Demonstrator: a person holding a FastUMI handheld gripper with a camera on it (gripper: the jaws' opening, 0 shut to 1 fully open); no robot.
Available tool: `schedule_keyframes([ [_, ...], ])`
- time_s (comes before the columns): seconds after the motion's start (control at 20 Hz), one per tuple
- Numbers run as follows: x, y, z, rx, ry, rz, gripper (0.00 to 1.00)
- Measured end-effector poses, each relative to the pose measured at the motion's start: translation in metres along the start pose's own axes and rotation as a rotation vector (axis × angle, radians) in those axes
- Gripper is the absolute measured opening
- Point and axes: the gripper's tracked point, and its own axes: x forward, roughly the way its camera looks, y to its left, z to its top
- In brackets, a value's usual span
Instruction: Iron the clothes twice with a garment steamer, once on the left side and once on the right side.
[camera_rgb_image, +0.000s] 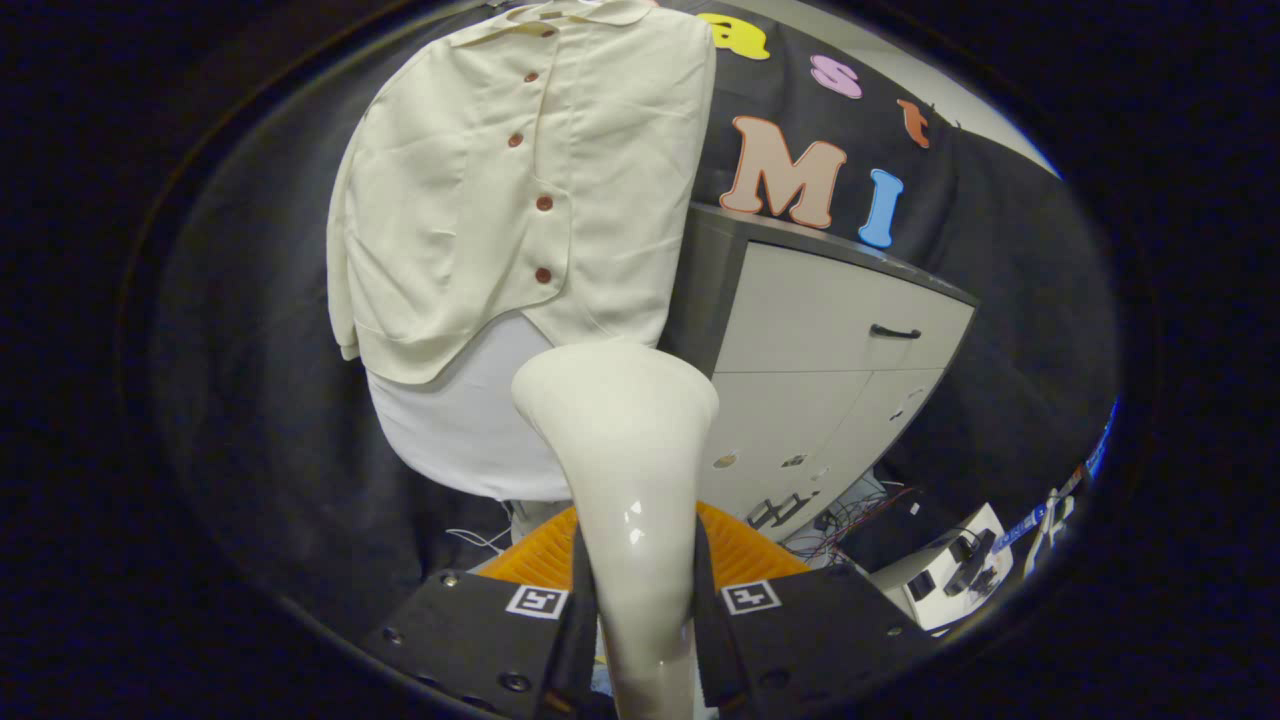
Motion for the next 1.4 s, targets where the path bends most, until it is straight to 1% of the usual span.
schedule_keyframes([
  [0.15, -0.018, 0.0, -0.005, 0.009, -0.015, 0.014, 0.42],
  [0.45, -0.045, 0.001, -0.017, -0.015, -0.025, 0.041, 0.42],
  [0.7, -0.076, 0.006, -0.011, -0.034, -0.08, 0.079, 0.42],
  [0.9, -0.099, 0.011, 0.004, -0.061, -0.117, 0.112, 0.42],
  [1.15, -0.13, 0.014, 0.048, -0.07, -0.213, 0.152, 0.42],
  [1.4, -0.15, 0.008, 0.09, -0.063, -0.306, 0.15, 0.42],
])
